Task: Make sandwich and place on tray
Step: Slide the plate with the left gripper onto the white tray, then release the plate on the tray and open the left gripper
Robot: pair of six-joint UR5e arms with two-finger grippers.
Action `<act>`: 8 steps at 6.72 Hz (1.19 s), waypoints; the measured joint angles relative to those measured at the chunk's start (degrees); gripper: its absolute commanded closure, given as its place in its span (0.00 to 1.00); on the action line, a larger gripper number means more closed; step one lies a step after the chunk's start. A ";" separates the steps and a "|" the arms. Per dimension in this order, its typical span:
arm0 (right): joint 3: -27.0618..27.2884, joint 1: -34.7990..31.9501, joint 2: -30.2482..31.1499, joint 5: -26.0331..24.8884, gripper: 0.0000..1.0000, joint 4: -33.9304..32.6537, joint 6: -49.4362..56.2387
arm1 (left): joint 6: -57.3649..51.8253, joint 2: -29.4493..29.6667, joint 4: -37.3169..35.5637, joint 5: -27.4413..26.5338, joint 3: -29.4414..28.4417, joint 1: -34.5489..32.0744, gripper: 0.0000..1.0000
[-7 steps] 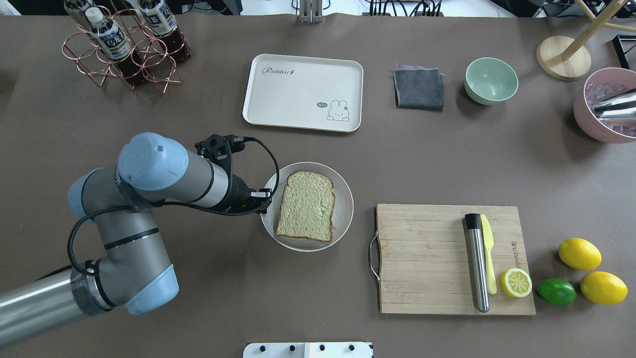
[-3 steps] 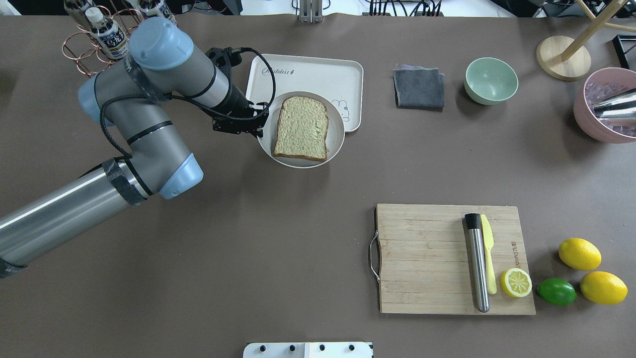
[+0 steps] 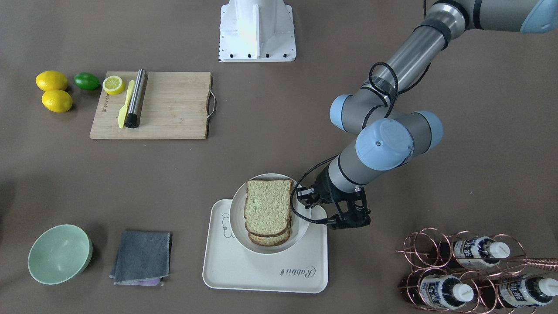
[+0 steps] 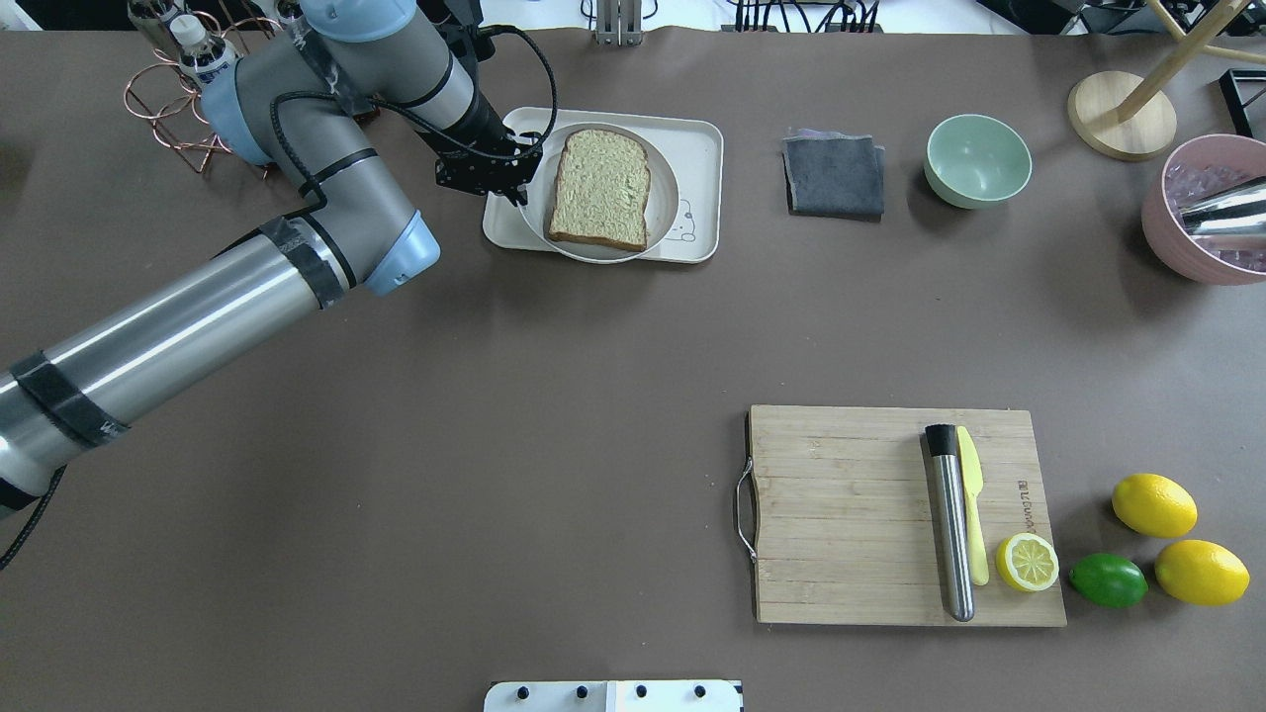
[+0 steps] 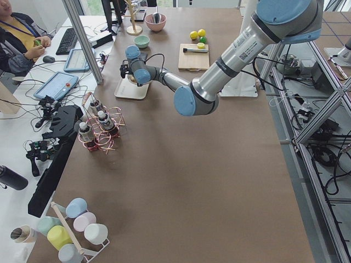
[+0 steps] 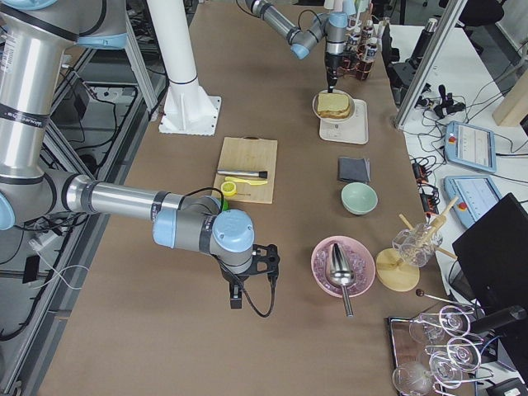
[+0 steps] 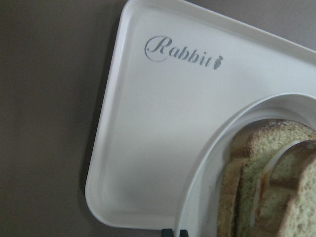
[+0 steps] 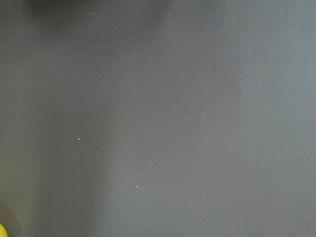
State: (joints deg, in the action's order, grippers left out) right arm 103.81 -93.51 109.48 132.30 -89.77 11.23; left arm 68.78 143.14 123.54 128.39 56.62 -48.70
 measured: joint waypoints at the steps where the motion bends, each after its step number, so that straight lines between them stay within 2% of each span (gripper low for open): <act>1: 0.04 0.02 -0.09 0.04 0.00 0.02 -0.06 | -0.39 2.34 2.01 0.05 -4.75 -0.18 1.00; 4: -0.04 0.08 -0.20 0.06 0.00 0.03 -0.40 | -2.17 6.09 4.78 -1.21 -12.82 -0.25 1.00; 8: -0.26 0.15 -0.90 0.06 0.00 -0.09 -0.64 | -2.35 7.46 6.72 -3.62 -16.10 0.03 1.00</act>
State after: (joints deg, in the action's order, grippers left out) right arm 103.55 -93.37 108.58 132.36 -89.86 10.58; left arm 66.42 150.60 130.26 124.77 40.52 -48.67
